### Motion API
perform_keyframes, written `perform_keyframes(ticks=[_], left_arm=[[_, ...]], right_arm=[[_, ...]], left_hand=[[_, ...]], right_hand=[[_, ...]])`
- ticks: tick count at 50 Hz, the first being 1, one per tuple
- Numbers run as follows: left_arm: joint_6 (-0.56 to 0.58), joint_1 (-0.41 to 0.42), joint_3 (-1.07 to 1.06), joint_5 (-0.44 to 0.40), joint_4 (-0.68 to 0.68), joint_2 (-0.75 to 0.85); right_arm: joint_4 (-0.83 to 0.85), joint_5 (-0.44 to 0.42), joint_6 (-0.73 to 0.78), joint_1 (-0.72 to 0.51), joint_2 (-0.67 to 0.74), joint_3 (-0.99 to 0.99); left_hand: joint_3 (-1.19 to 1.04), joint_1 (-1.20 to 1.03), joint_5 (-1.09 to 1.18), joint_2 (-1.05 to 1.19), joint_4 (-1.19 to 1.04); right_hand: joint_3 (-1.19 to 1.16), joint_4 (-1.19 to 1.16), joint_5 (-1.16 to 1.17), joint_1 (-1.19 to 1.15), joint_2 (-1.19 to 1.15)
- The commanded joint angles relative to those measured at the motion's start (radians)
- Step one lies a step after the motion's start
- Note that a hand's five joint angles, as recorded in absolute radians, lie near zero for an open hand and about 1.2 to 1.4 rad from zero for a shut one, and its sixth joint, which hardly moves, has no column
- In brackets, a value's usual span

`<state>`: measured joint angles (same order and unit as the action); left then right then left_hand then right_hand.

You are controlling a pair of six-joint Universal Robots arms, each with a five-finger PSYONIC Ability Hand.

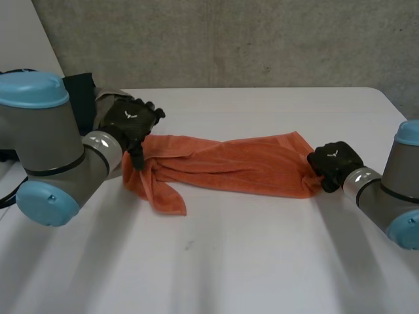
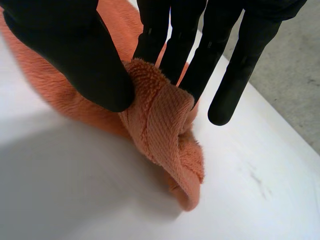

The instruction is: Fold the laundry.

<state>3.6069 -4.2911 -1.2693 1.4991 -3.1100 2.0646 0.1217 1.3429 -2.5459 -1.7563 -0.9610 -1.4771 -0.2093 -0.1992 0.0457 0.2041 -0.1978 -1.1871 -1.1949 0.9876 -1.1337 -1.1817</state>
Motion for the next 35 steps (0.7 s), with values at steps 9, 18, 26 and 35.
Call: perform_keyframes(ticks=[9, 18, 26, 35], left_arm=[[-0.356, 0.139, 0.186, 0.301, 0.085, 0.181], [-0.402, 0.094, 0.421, 0.48, 0.29, 0.376], [-0.43, 0.074, 0.481, 0.487, 0.401, 0.408], [-0.39, 0.079, 0.381, 0.377, 0.386, 0.195]], right_arm=[[0.012, -0.033, 0.134, 0.067, -0.116, -0.178], [0.004, -0.105, 0.153, 0.113, -0.237, -0.279], [0.012, -0.134, 0.188, 0.129, -0.297, -0.331], [-0.01, -0.116, 0.248, 0.094, -0.306, -0.191]], left_hand=[[0.035, 0.025, -0.046, -0.03, 0.023], [0.035, 0.025, -0.046, -0.03, 0.023], [-0.827, -0.837, 0.816, 0.833, -0.839], [-1.187, -1.197, 1.176, 1.192, -1.198]], right_hand=[[-0.209, -0.201, 0.234, -0.263, -0.215], [-0.209, -0.201, 0.234, -0.263, -0.215], [-0.209, -0.201, 0.234, -0.263, -0.215], [1.013, 1.02, -0.988, 0.959, 1.007]])
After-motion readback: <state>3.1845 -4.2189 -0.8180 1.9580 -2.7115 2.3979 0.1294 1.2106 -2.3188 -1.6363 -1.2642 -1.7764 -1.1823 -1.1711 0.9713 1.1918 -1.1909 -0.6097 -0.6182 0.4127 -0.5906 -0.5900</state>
